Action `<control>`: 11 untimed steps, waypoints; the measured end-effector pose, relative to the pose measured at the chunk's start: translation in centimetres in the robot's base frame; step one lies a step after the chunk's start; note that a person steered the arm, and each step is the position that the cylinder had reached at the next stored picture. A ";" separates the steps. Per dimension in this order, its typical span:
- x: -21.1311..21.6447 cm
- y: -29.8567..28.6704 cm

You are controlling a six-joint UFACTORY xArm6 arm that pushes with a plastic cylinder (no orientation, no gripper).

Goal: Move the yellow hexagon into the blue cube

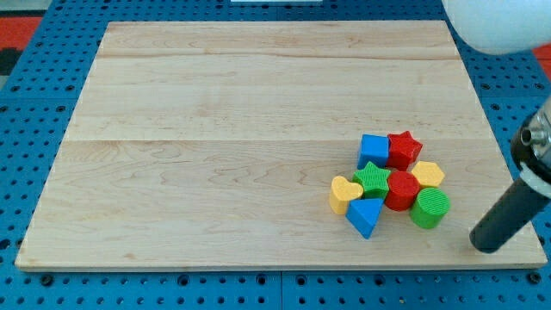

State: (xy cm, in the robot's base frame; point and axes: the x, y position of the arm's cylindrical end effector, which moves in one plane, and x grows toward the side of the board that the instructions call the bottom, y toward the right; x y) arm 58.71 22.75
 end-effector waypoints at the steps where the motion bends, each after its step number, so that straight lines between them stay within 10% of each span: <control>1: -2.3 -0.5; 11: -6.5 -2.4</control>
